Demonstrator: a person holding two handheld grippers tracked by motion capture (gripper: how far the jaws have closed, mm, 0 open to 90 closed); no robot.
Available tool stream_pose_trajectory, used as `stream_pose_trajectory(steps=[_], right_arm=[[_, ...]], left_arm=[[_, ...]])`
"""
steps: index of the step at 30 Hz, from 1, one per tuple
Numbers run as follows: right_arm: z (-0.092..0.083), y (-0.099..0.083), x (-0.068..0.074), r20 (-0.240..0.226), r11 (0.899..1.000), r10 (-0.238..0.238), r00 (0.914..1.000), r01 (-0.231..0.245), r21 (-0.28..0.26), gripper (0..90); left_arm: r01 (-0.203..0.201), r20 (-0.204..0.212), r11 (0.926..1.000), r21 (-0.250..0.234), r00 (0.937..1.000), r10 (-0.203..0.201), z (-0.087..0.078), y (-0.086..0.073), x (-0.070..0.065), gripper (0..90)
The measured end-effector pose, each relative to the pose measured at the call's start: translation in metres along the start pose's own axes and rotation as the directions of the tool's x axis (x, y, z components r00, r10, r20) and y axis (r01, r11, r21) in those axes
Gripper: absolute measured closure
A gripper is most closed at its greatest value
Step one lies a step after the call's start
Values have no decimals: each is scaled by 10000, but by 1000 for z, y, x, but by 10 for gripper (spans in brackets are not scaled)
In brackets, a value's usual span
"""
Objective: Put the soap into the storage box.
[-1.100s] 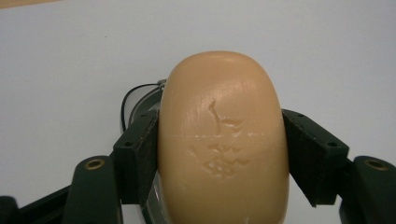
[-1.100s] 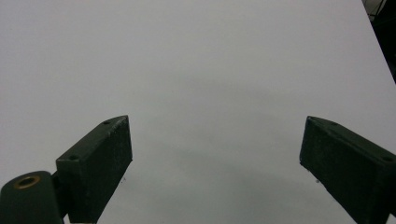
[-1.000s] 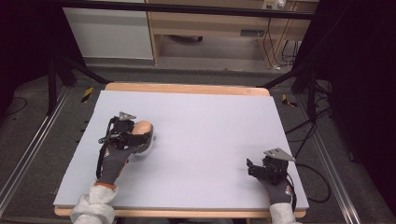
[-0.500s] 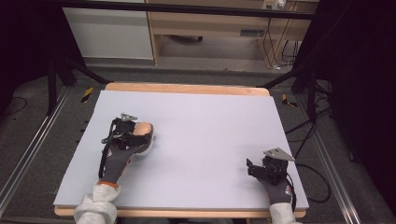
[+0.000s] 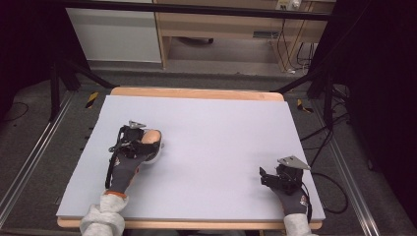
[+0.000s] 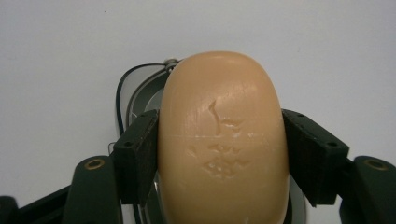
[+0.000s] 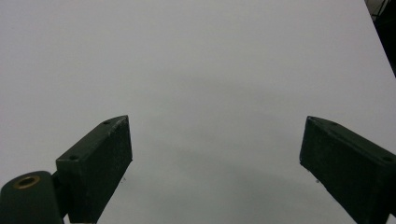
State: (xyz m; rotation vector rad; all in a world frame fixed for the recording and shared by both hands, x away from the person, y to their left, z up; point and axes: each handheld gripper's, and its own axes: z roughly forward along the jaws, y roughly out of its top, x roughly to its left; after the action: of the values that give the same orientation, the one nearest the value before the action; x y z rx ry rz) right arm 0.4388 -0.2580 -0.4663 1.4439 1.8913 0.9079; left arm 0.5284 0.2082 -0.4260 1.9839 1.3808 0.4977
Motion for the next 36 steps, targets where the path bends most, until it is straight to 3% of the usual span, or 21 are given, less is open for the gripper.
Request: stream_pose_trajectory(steps=[28, 36], right_arm=[[0, 0, 1, -24, 10000, -26, 10000, 26, 10, 95], [0, 0, 1, -15, 10000, -31, 10000, 31, 9, 94]], left_arm=[[-29, -124, 10000, -74, 9999, 28, -1, -3, -1, 312], [-254, -250, 9984, -510, 9994, 242, -9, 0, -4, 309]])
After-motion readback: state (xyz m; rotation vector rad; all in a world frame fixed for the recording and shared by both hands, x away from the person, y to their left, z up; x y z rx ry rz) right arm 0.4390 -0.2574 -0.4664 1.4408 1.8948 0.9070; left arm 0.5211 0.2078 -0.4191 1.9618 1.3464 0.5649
